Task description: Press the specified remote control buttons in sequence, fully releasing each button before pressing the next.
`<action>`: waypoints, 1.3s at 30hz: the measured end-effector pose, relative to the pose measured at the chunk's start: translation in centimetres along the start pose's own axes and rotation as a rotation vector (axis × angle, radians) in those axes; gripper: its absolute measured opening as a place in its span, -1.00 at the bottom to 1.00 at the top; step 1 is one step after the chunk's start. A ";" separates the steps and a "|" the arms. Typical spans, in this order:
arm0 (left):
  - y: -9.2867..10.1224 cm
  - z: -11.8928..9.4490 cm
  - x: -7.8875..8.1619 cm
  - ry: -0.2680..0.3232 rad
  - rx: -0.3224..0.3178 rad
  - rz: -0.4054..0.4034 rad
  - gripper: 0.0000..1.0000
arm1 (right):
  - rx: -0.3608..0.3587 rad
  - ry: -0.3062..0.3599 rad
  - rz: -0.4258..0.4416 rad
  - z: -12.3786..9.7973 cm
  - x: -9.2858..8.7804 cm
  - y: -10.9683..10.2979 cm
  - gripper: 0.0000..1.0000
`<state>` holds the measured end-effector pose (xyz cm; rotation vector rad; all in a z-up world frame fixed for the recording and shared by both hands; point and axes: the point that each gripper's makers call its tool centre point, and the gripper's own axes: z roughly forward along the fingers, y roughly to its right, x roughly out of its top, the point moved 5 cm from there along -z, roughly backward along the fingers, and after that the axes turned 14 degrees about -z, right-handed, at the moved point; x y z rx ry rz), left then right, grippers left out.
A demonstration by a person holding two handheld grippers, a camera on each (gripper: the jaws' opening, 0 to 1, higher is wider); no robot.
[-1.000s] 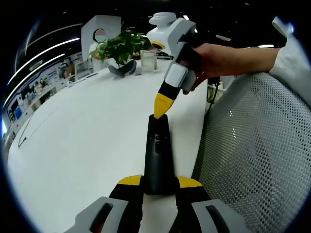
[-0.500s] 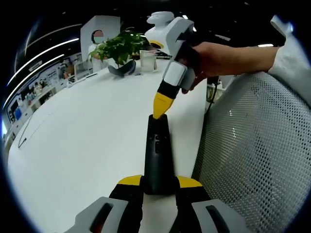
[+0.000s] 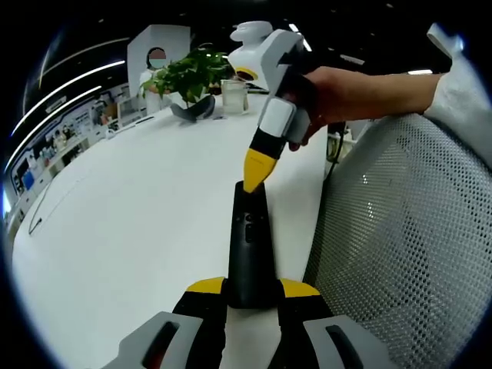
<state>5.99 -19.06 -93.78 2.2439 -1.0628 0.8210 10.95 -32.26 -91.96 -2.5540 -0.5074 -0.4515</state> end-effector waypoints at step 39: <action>0.0 0.1 0.1 0.005 -0.002 -0.004 -0.51 | -0.111 0.027 -0.112 -0.1 0.2 0.8 -1.00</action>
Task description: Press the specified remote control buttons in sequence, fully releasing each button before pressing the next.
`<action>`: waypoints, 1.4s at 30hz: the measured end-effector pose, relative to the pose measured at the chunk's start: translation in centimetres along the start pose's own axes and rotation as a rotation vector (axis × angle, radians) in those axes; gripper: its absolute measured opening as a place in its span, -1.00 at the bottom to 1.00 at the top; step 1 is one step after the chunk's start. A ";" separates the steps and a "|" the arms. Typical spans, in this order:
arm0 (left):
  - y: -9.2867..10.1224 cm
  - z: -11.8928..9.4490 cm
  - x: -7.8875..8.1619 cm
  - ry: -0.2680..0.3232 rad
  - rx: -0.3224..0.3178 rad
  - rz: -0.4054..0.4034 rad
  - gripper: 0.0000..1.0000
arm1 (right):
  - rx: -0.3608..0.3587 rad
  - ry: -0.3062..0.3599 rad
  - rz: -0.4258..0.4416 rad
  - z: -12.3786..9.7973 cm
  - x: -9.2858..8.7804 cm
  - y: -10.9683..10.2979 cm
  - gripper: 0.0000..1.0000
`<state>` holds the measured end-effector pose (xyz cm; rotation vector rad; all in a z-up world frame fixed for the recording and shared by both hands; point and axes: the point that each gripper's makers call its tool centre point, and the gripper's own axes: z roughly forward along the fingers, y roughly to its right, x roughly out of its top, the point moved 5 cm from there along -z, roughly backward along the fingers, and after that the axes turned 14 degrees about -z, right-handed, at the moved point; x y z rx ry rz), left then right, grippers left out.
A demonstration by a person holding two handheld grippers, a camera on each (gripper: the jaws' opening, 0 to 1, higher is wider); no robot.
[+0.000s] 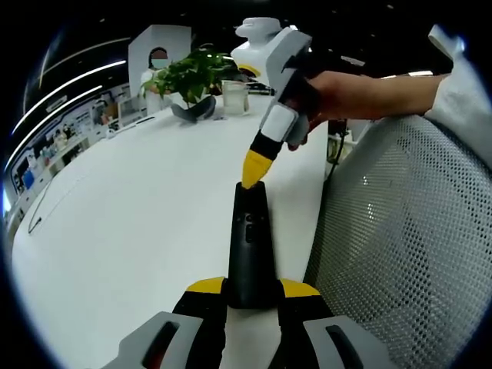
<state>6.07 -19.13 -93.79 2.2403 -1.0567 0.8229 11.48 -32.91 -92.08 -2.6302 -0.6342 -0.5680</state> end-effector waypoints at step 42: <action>0.1 0.0 0.0 -0.001 0.001 0.007 -0.51 | 0.069 -0.042 0.027 0.2 -0.3 -1.1 -1.00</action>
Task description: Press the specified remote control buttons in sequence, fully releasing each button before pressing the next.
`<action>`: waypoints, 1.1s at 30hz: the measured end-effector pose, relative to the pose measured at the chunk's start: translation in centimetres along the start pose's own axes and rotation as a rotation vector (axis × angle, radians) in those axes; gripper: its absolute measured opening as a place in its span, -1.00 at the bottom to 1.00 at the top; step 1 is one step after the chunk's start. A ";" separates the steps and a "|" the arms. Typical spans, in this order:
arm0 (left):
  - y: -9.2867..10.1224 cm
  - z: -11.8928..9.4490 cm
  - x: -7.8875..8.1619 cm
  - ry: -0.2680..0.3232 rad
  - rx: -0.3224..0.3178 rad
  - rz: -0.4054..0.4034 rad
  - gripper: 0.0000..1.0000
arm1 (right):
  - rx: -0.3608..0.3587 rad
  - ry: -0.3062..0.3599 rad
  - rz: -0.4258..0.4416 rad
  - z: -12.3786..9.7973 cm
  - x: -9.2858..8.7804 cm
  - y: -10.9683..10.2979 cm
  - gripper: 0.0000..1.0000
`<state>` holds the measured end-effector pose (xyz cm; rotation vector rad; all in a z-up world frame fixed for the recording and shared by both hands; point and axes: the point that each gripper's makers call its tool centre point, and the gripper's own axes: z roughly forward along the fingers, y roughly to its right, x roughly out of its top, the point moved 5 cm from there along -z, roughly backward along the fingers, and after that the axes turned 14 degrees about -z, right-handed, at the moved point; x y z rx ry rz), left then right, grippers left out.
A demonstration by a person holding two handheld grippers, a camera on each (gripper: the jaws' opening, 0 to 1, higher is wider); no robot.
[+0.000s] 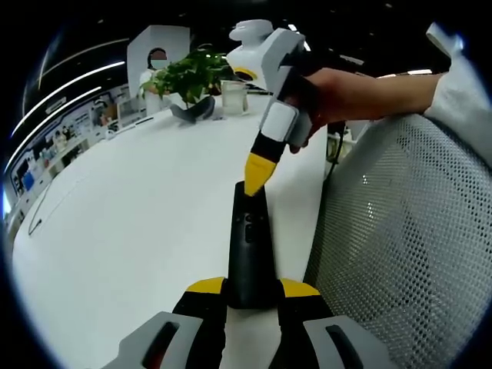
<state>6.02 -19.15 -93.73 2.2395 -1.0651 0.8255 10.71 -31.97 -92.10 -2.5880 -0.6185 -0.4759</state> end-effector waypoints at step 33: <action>0.6 0.3 0.0 0.005 -0.033 0.031 -0.51 | 0.041 -0.001 0.007 0.2 0.2 -0.4 -1.00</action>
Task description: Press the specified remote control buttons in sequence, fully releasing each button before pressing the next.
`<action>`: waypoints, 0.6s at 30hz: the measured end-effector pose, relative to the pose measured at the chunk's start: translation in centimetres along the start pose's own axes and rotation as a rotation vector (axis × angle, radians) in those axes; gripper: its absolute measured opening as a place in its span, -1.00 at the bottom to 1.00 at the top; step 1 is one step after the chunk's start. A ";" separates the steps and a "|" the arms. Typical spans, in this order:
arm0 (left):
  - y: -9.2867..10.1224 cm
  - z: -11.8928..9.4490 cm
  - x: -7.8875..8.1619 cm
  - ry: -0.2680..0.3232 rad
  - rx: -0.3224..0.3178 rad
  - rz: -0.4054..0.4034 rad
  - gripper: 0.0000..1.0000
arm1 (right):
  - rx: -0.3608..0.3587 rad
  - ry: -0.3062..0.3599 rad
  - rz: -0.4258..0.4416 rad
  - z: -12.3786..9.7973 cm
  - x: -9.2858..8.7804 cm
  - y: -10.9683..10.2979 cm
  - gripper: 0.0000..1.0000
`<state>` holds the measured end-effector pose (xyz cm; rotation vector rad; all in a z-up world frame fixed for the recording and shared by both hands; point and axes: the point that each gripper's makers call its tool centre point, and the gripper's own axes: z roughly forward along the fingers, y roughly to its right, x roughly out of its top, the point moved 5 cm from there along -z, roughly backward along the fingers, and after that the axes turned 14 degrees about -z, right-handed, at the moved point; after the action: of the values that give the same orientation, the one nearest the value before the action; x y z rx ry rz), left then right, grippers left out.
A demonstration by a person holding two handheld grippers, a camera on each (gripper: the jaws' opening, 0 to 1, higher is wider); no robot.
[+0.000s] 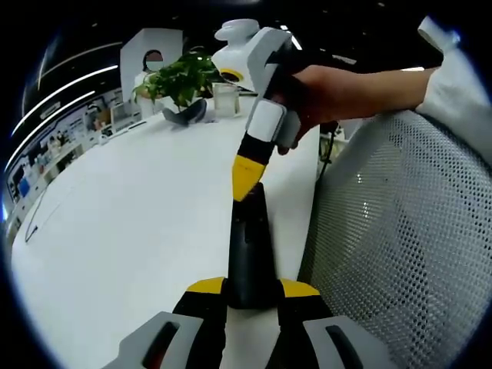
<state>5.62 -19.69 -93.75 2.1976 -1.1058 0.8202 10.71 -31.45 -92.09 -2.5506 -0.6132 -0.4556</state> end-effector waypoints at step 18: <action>-0.1 0.0 0.0 -0.012 0.002 0.003 -0.51 | -0.030 0.001 -0.069 0.3 -0.1 -0.2 -1.00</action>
<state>5.70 -19.67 -93.78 2.2061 -1.1146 0.8110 10.59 -31.17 -92.32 -2.5633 -0.7004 -0.4930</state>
